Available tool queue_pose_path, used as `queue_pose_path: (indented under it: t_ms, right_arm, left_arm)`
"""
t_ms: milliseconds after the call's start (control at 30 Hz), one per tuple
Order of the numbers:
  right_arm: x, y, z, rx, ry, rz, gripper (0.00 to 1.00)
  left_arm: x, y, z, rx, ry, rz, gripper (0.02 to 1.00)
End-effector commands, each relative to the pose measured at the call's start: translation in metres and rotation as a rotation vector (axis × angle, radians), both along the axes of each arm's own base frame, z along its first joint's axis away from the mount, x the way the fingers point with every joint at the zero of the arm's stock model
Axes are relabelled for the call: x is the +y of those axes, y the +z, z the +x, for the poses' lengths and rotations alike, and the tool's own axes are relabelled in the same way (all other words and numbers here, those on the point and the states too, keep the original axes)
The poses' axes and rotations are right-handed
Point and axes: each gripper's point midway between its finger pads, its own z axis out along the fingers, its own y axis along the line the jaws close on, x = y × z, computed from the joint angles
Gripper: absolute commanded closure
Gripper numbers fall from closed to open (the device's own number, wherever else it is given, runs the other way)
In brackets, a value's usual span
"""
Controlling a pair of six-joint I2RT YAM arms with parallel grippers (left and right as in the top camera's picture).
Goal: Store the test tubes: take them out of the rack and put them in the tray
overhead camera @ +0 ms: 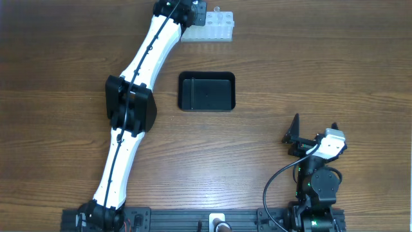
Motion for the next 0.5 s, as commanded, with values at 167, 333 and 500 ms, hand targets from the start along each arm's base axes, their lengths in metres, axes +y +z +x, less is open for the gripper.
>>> queue_pose_path:
  t_ms: [167, 333, 500]
  right_arm:
    - [-0.001, -0.001, 0.000, -0.001, -0.002, -0.005, 0.007]
    - [-0.001, -0.001, 0.000, -0.001, -0.002, -0.005, 0.009]
    - [-0.001, -0.001, 0.000, -0.001, -0.002, -0.005, 0.009]
  left_arm:
    - [0.000, 0.005, 0.003, -0.014, -0.004, -0.009, 0.875]
    - [0.000, 0.019, 0.003, -0.034, -0.003, -0.017, 0.884]
    - [0.000, 0.034, 0.002, -0.056, -0.003, -0.025, 0.915]
